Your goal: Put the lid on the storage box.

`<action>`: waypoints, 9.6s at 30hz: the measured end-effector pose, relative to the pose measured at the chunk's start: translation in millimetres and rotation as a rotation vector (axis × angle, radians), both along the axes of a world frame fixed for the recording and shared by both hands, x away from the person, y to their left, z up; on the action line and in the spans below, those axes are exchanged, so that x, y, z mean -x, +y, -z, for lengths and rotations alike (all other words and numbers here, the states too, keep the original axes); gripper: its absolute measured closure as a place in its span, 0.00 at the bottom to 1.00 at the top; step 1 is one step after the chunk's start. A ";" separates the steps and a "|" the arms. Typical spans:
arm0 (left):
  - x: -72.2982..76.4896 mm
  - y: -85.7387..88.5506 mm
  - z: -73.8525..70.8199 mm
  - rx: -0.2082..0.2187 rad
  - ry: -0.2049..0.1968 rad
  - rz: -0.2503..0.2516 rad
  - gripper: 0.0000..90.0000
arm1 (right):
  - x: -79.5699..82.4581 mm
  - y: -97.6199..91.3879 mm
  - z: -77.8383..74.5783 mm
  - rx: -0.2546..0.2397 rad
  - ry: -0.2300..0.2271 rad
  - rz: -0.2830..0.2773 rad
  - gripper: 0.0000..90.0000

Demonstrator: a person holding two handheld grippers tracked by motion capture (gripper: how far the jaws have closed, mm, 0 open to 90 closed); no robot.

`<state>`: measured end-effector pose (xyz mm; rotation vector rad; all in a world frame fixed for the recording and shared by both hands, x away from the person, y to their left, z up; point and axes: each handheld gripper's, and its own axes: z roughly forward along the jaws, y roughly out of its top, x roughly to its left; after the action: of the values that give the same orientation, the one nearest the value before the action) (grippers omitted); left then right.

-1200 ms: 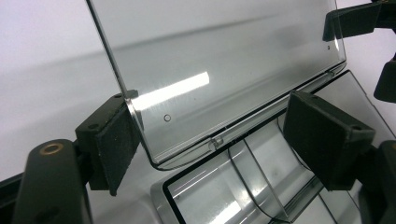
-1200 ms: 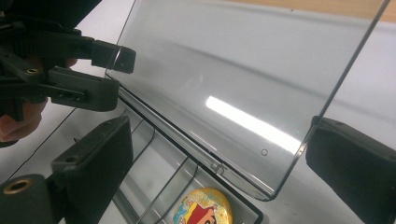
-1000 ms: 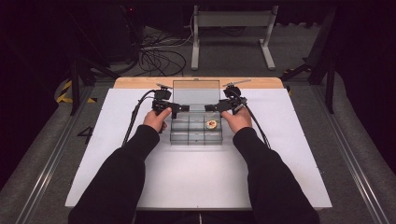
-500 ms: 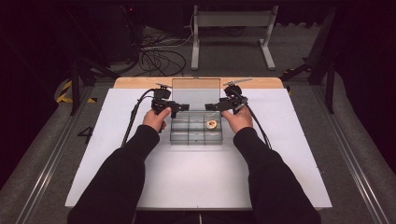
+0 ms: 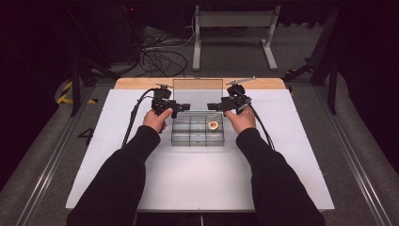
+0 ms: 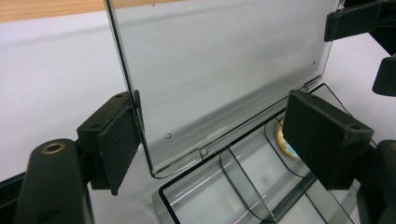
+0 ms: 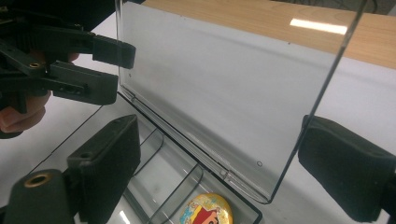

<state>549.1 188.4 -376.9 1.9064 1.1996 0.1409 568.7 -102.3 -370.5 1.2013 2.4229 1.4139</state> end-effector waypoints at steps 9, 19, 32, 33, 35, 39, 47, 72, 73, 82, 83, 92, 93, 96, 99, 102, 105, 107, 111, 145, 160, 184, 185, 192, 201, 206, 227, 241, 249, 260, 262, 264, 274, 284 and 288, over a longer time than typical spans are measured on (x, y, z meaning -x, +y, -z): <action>5.2 -0.4 -4.8 -0.023 -0.030 0.009 0.26 | 5.2 -1.8 -8.8 0.020 -0.027 -0.017 0.19; 9.5 1.6 -7.7 -0.045 -0.055 0.026 0.30 | 11.4 -3.7 -16.3 0.068 -0.070 -0.011 0.34; 15.5 3.8 -10.9 -0.050 -0.061 0.049 0.33 | 20.2 -3.8 -20.5 0.083 -0.094 -0.021 0.42; 16.5 4.0 -11.4 -0.055 -0.064 0.053 0.33 | 21.7 -3.4 -20.9 0.086 -0.095 -0.022 0.42; 18.0 4.9 -12.5 -0.064 -0.075 0.062 0.34 | 24.9 -3.1 -21.7 0.094 -0.106 -0.026 0.43; 22.3 6.4 -15.5 -0.046 -0.081 0.063 0.35 | 29.9 -6.4 -20.6 0.078 -0.113 -0.032 0.44; 25.4 7.3 -14.0 -0.053 -0.081 0.083 0.32 | 33.0 -8.8 -18.2 0.088 -0.111 -0.039 0.42; 31.4 10.8 -22.2 -0.049 -0.086 0.088 0.32 | 74.9 -25.1 -38.4 0.136 -0.132 -0.065 0.94; 31.6 11.2 -22.8 -0.054 -0.092 0.090 0.32 | 76.2 -24.7 -39.8 0.135 -0.136 -0.072 0.95; 39.5 18.0 -27.7 -0.070 -0.098 0.085 0.31 | 78.1 -22.0 -43.8 0.144 -0.156 -0.065 1.00; 40.4 19.3 -28.2 -0.071 -0.098 0.082 0.31 | 78.2 -21.9 -43.7 0.144 -0.155 -0.067 1.00; 61.3 28.7 -36.5 -0.159 -0.069 0.100 0.44 | 79.7 -22.8 -44.2 0.140 -0.148 -0.076 1.00; 63.8 29.8 -37.3 -0.159 -0.078 0.106 0.48 | 80.3 -22.5 -44.2 0.141 -0.148 -0.078 1.00; 72.4 32.0 -39.6 -0.144 -0.084 0.122 0.56 | 83.0 -21.9 -44.0 0.140 -0.151 -0.092 1.00; 81.1 31.7 -41.3 -0.135 -0.093 0.135 0.60 | 86.5 -20.8 -42.6 0.149 -0.142 -0.100 1.00; 87.3 30.9 -42.5 -0.133 -0.095 0.146 0.63 | 90.2 -19.9 -40.7 0.163 -0.127 -0.107 1.00; 91.5 29.3 -42.0 -0.137 -0.090 0.156 0.69 | 93.3 -20.1 -38.0 0.169 -0.126 -0.115 1.00; 93.6 28.5 -40.7 -0.143 -0.087 0.151 0.70 | 95.1 -20.6 -35.6 0.173 -0.120 -0.118 1.00; 94.7 30.8 -36.8 -0.137 -0.067 0.160 0.74 | 97.3 -21.7 -29.8 0.179 -0.103 -0.124 1.00; 105.6 23.0 -14.7 -0.250 0.057 0.275 0.83 | 115.5 -23.4 -1.4 0.266 -0.018 -0.202 0.98; 108.9 23.6 -11.3 -0.278 0.087 0.298 0.83 | 121.7 -23.5 2.3 0.291 0.000 -0.223 0.98; 131.5 22.8 -32.6 -0.196 -0.134 0.278 0.46 | 135.7 -28.4 -17.8 0.203 -0.116 -0.207 0.47; 133.2 23.3 -34.3 -0.199 -0.162 0.273 0.42 | 136.8 -28.4 -19.8 0.192 -0.129 -0.202 0.41; 140.8 26.2 -41.6 -0.191 -0.258 0.236 0.24 | 142.4 -27.8 -26.8 0.152 -0.177 -0.216 0.17; 147.2 30.7 -48.2 -0.167 -0.303 0.221 0.20 | 149.8 -28.5 -33.9 0.120 -0.229 -0.230 0.10; 156.1 34.3 -53.1 -0.132 -0.348 0.204 0.15 | 156.3 -31.0 -38.2 0.094 -0.285 -0.240 0.04; 195.9 60.6 -33.4 -0.077 -0.489 0.183 0.10 | 191.5 -57.0 -15.3 0.003 -0.404 -0.240 0.01; 206.7 80.3 7.1 -0.079 -0.476 0.164 0.10 | 197.9 -86.6 18.6 -0.012 -0.372 -0.184 0.01; 209.6 89.6 28.1 -0.093 -0.422 0.171 0.09 | 197.8 -95.3 33.1 0.003 -0.333 -0.155 0.00; 213.2 97.2 47.7 -0.109 -0.402 0.160 0.08 | 199.0 -107.0 51.6 0.008 -0.273 -0.122 0.00; 213.6 98.9 50.5 -0.100 -0.398 0.156 0.08 | 200.2 -108.6 53.8 0.012 -0.267 -0.120 0.00; 214.4 100.5 52.1 -0.094 -0.394 0.142 0.07 | 201.5 -109.7 55.6 0.018 -0.264 -0.117 0.00; 215.2 101.9 54.9 -0.098 -0.395 0.151 0.07 | 207.6 -110.1 60.1 0.054 -0.246 -0.104 0.01; 213.0 105.4 55.0 -0.082 -0.397 0.134 0.07 | 205.7 -110.3 59.8 0.043 -0.247 -0.104 0.01; 213.0 104.9 55.2 -0.086 -0.396 0.133 0.07 | 205.0 -110.8 59.7 0.035 -0.246 -0.103 0.01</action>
<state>336.1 293.3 -432.1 1.9118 0.8104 0.4804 363.7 -213.1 -430.1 0.8491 2.3563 1.4429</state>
